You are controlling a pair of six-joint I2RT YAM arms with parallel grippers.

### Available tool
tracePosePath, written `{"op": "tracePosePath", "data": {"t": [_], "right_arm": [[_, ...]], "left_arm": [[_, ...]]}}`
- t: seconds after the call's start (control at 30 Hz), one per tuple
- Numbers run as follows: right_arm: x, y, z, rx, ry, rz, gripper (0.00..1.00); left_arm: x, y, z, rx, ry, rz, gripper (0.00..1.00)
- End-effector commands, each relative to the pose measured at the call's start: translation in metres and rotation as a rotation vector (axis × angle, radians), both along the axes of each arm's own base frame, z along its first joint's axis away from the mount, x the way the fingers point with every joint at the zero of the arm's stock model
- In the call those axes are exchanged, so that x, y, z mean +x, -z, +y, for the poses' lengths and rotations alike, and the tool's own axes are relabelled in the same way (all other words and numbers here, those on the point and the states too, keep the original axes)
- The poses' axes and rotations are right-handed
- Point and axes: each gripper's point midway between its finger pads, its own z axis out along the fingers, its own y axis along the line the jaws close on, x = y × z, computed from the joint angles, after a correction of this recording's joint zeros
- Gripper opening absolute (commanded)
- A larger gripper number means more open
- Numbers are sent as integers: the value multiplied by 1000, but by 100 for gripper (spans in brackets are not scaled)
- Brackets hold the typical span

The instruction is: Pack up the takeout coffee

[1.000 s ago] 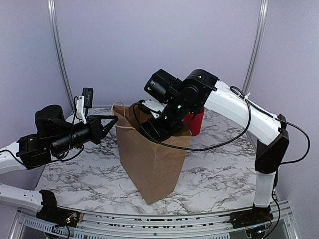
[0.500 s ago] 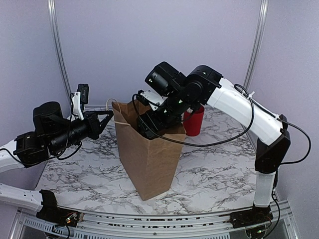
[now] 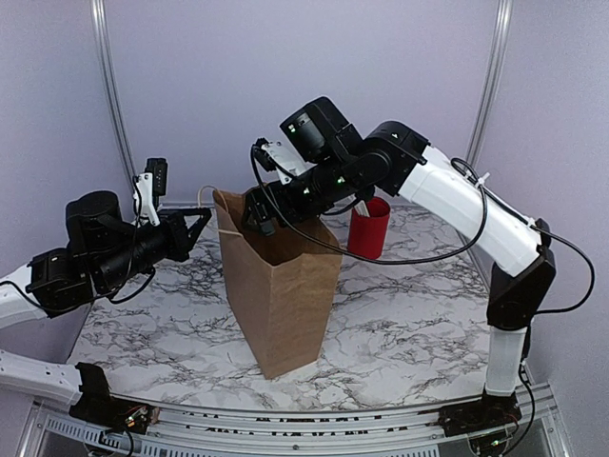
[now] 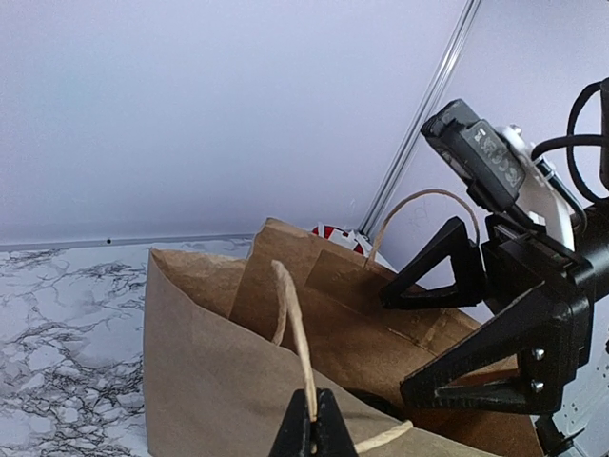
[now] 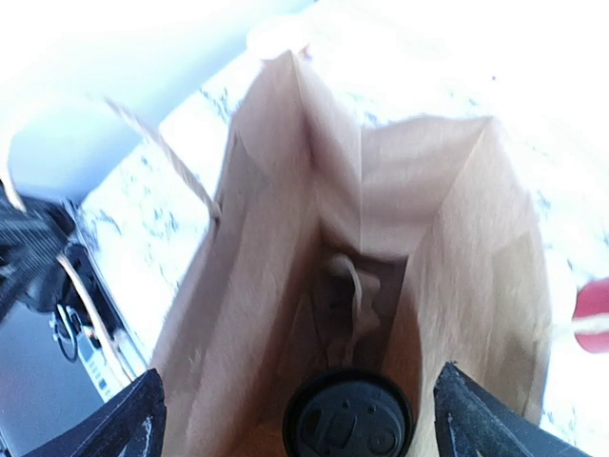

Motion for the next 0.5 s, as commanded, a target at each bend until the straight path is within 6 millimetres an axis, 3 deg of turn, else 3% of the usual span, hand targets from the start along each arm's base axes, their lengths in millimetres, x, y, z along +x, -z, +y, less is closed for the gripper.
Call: {"op": "tracePosePath", "data": {"t": [0.0, 0.33, 0.47], "right_arm": [[13, -63, -1, 171, 19, -122, 95], [26, -110, -12, 337, 52, -230, 96], [30, -121, -19, 364, 68, -264, 96]], "left_arm": [[6, -13, 9, 3, -45, -15, 0], [12, -17, 17, -15, -68, 8, 10], [9, -21, 18, -28, -56, 9, 20]]}}
